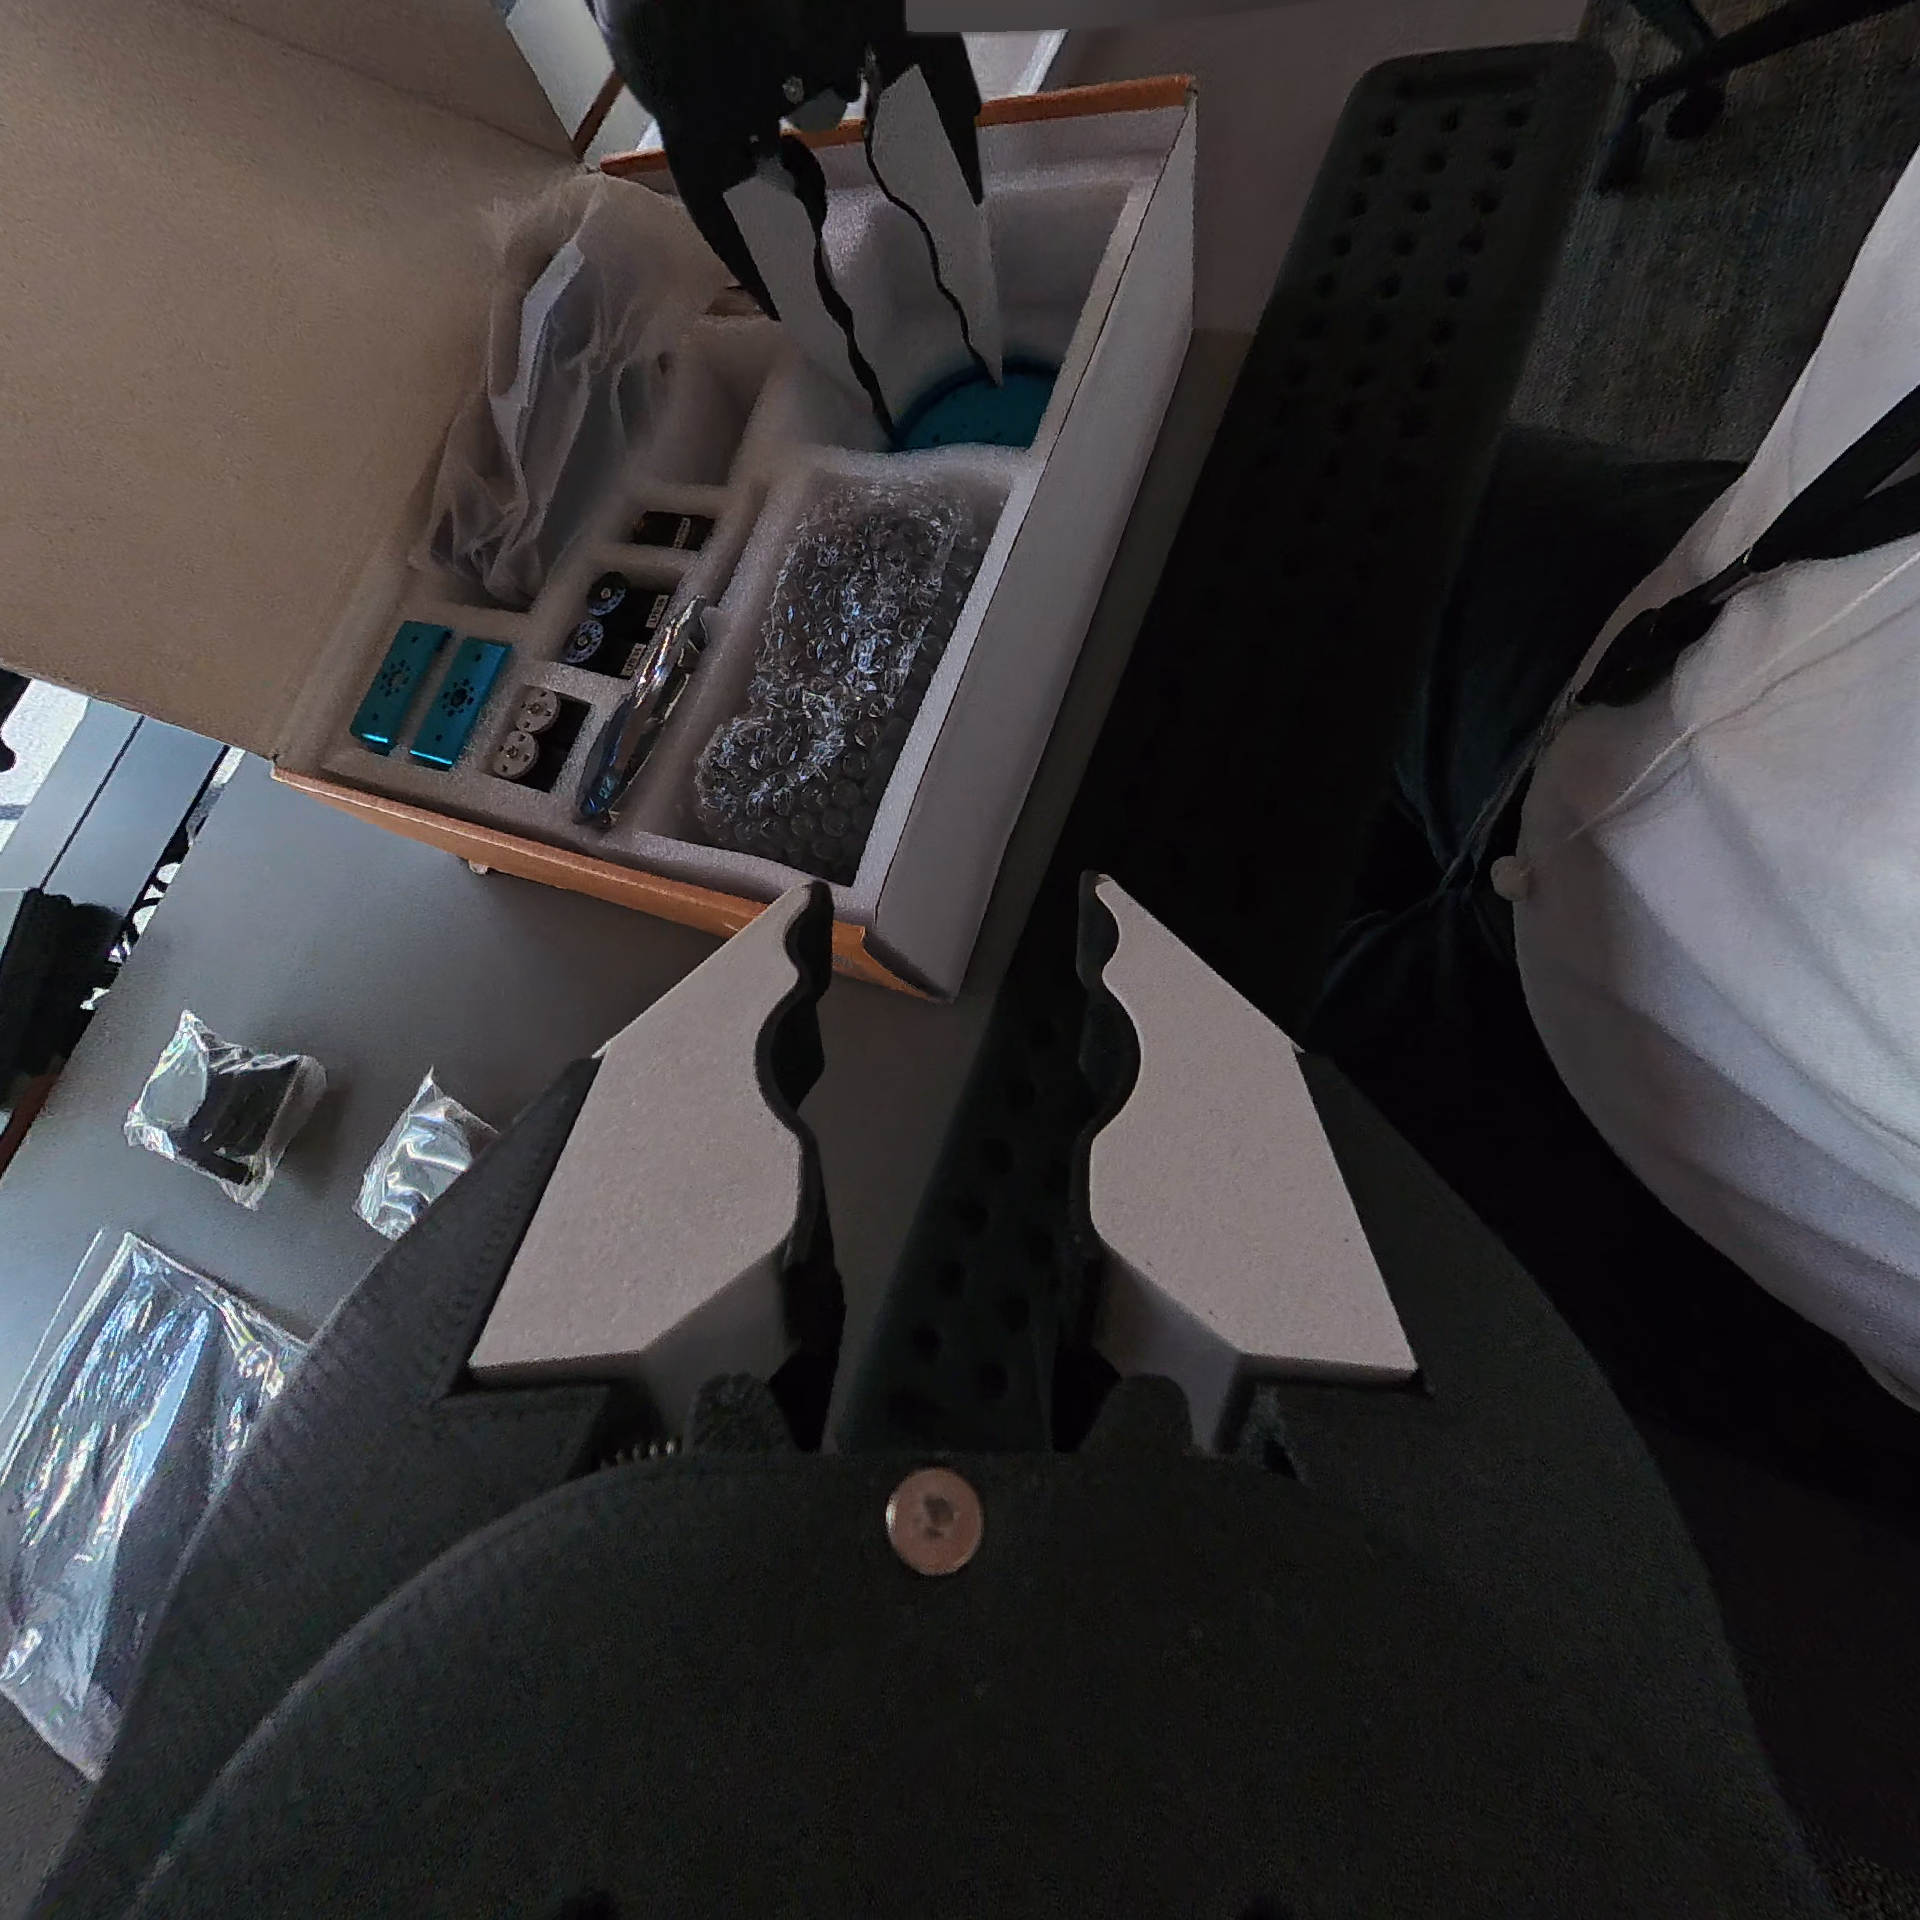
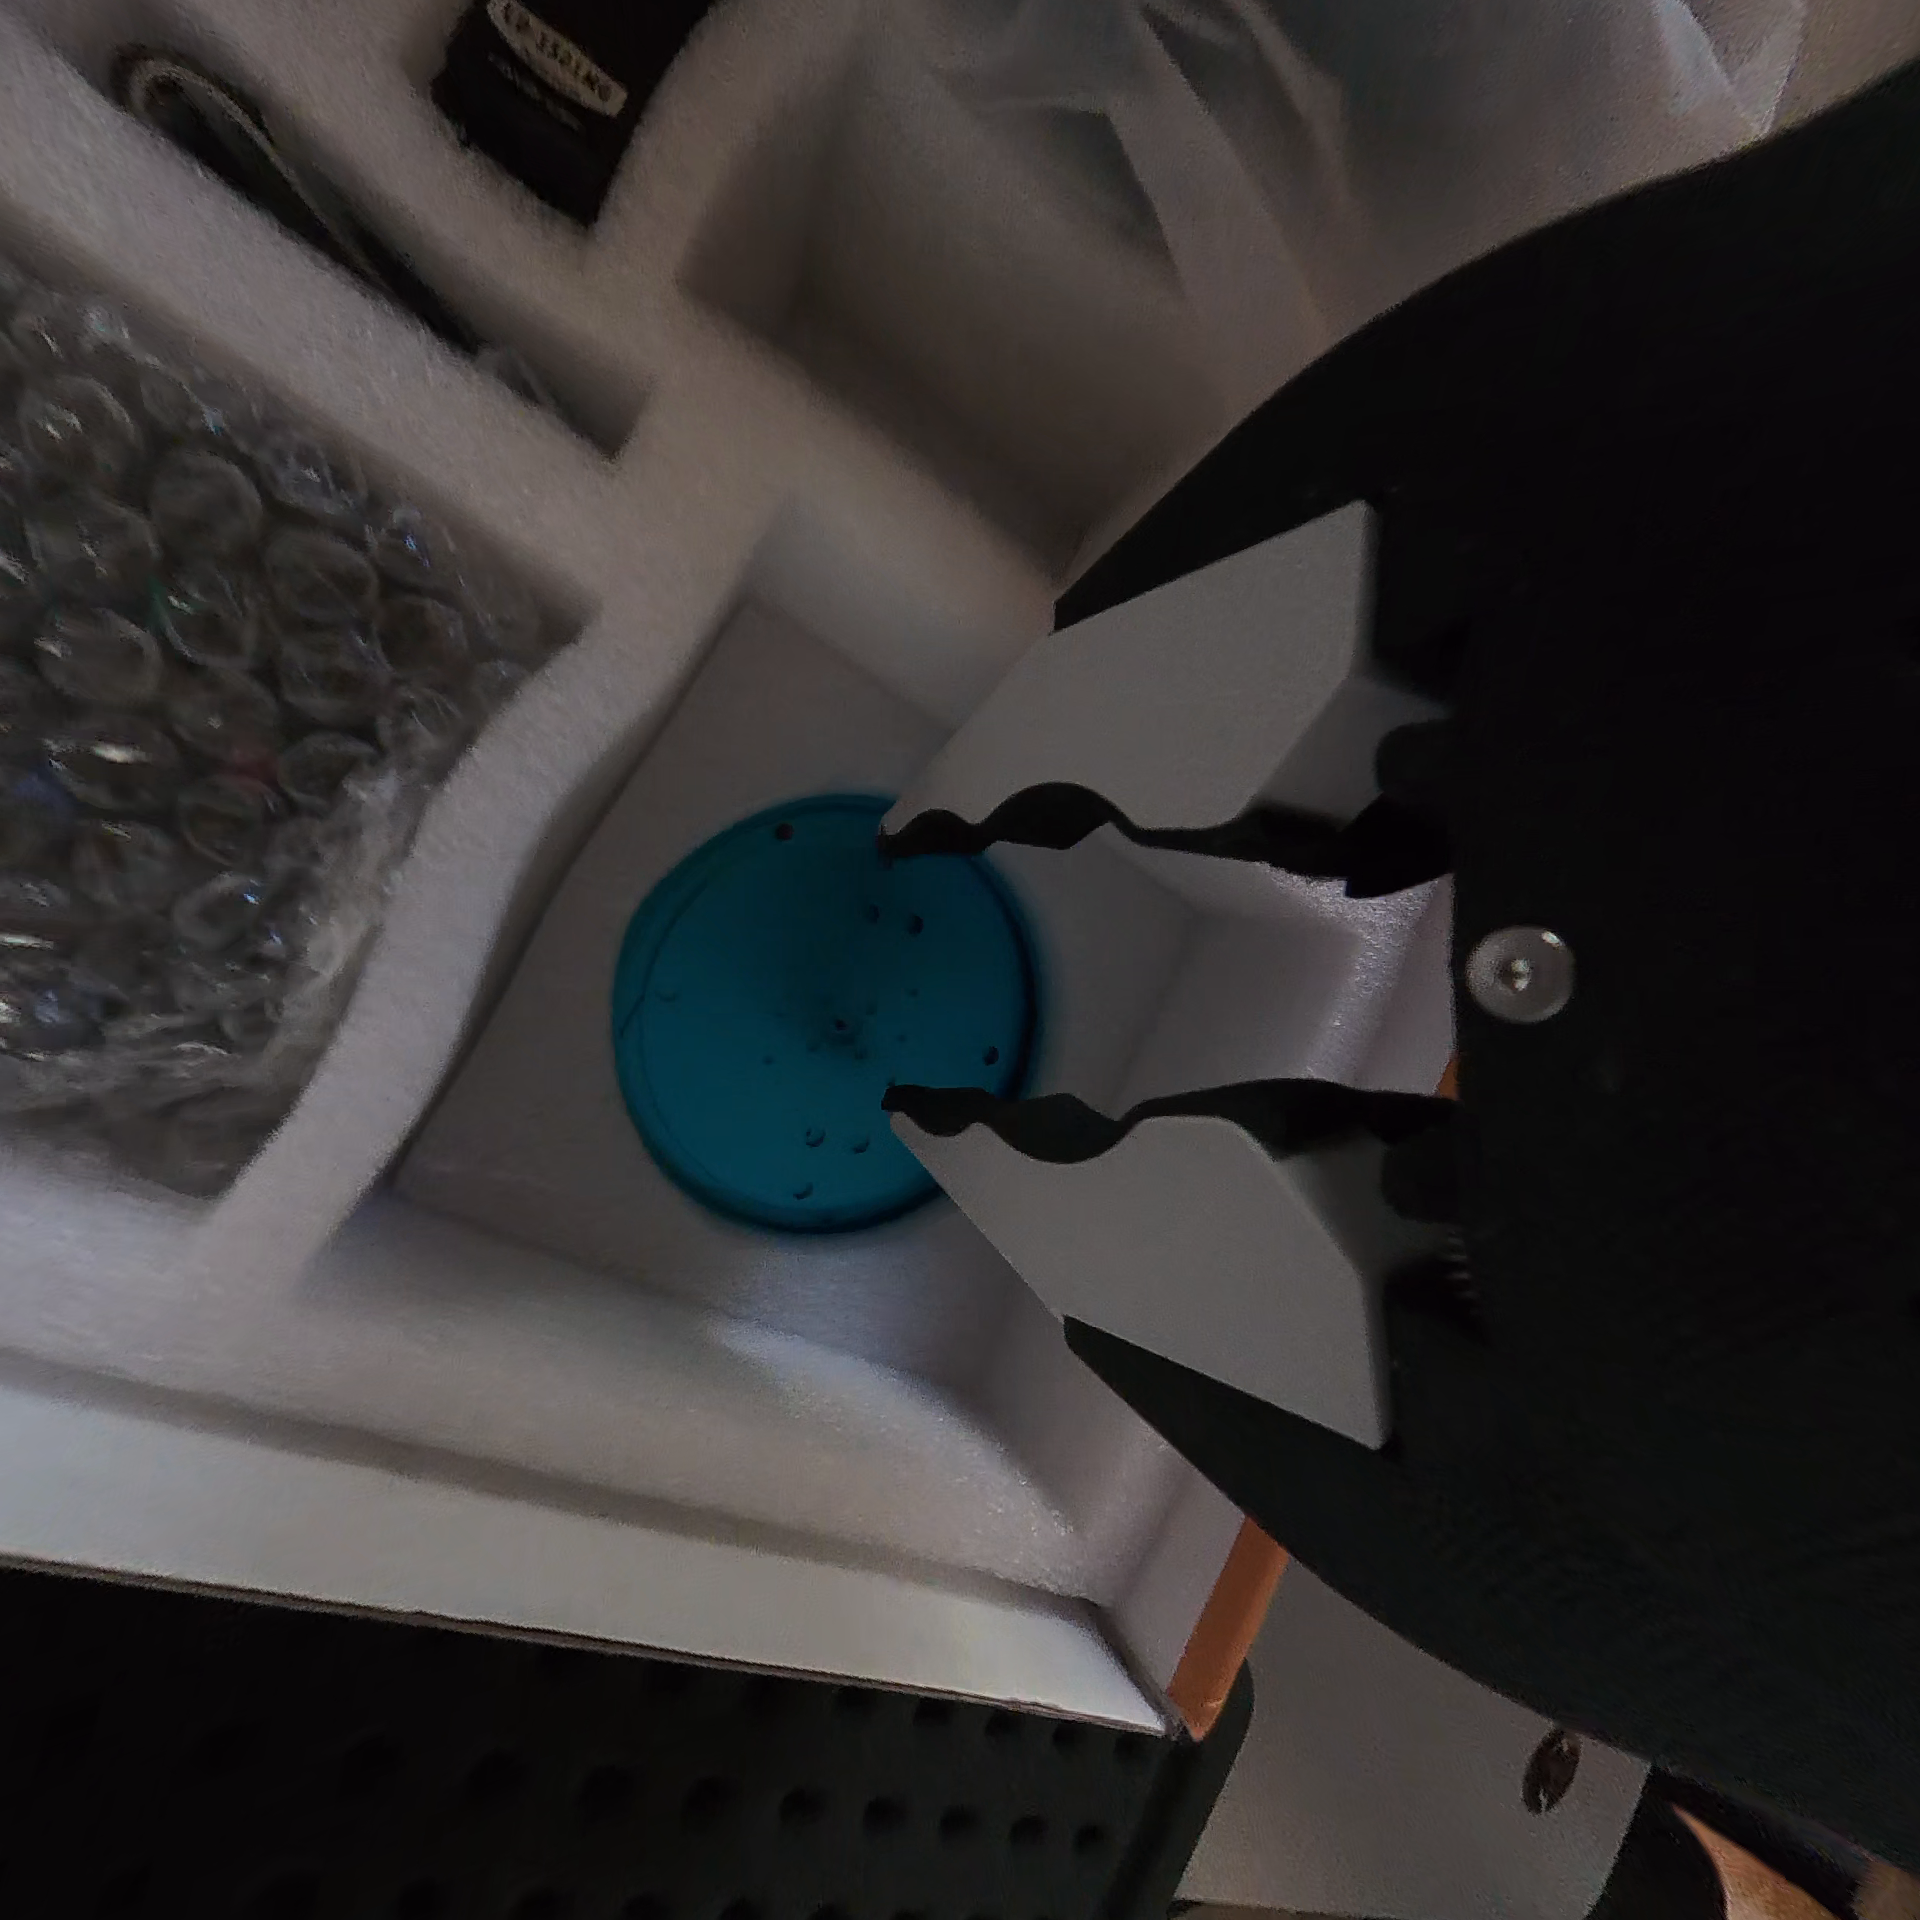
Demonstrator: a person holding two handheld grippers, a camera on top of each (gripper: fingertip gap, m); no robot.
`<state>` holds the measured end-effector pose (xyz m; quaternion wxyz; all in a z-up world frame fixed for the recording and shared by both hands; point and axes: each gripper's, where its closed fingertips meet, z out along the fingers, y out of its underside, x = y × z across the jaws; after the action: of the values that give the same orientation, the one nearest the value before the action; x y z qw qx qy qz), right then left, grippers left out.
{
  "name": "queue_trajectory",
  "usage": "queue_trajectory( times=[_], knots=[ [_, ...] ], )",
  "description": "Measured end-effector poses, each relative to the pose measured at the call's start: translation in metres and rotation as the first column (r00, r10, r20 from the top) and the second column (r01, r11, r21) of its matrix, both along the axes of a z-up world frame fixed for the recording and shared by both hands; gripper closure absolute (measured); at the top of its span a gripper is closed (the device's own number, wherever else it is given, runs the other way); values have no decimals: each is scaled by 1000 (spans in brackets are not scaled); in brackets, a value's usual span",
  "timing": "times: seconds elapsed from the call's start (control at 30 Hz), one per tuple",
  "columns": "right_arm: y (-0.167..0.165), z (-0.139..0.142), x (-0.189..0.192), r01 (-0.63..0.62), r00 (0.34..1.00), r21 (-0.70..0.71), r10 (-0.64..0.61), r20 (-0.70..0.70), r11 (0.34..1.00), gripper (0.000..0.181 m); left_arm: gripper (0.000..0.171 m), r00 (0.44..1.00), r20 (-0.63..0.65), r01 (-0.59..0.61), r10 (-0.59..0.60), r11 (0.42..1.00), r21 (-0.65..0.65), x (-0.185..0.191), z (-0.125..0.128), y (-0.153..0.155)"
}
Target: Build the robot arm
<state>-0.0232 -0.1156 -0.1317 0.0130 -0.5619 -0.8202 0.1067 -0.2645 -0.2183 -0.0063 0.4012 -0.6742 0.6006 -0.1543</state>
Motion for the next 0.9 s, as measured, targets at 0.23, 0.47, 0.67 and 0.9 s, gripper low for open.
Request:
queue_trajectory(
  times=[0.23,0.47,0.67,0.9],
  knots=[
    [-12,-1,-11,4,999,-37,-3,41,999,112,125,1000,-13,18,-18,1000,-1,6,0,-6],
    [-16,-8,-10,-44,995,1,44,87,999,107,125,1000,-13,22,-22,1000,5,5,2,-6],
    [-19,-13,-8,-94,987,38,89,133,995,98,125,1000,-6,22,-22,1000,9,5,2,-8],
    [-2,24,7,-5,992,100,-8,127,995,102,129,1000,8,10,-10,1000,13,5,7,-7]
  ],
)
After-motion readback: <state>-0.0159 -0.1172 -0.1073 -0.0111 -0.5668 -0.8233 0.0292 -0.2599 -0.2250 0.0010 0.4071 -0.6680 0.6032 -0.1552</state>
